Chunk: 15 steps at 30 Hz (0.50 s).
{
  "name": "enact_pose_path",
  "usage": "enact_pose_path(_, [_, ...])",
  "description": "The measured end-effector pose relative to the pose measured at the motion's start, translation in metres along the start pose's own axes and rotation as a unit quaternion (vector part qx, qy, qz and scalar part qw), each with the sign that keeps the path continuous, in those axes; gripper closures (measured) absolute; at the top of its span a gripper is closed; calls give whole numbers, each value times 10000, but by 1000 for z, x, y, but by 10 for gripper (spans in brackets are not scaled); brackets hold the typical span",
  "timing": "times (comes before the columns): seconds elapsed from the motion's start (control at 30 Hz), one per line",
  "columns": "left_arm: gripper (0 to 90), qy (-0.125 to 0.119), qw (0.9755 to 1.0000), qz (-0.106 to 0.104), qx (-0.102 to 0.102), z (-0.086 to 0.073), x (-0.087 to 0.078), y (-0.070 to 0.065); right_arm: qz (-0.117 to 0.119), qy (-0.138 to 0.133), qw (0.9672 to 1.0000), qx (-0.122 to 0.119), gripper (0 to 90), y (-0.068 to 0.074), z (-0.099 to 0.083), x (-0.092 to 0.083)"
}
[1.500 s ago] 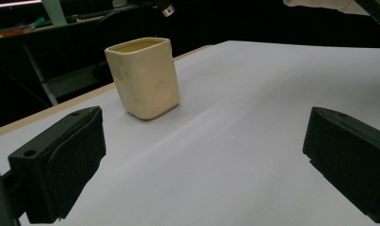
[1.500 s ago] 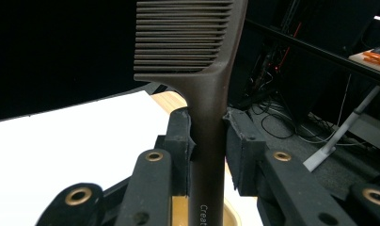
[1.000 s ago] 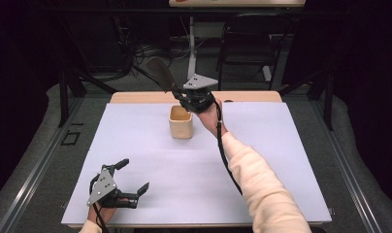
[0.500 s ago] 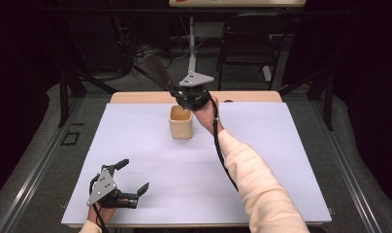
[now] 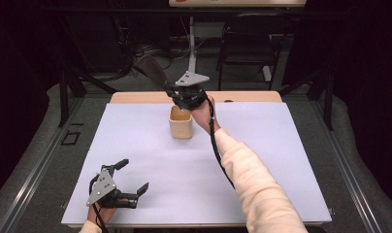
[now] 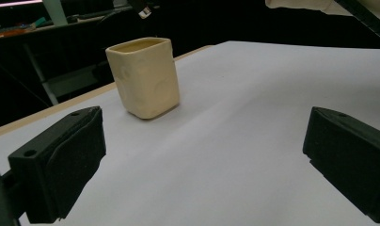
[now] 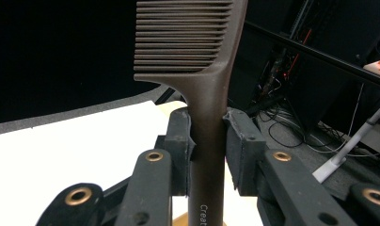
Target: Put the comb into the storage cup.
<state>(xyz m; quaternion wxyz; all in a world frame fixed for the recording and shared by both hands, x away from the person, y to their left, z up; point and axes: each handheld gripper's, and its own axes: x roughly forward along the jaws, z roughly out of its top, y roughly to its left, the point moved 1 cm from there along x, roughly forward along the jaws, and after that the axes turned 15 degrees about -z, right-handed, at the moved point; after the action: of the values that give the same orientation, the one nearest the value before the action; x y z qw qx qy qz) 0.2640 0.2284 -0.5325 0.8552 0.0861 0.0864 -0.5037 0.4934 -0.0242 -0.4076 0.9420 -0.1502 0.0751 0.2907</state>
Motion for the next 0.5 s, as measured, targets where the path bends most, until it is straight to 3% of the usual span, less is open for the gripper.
enact_pose_path(0.5, [0,-25,10000,27,-8,0,-1,-1,42,76,10000,32,724,4,-6,11])
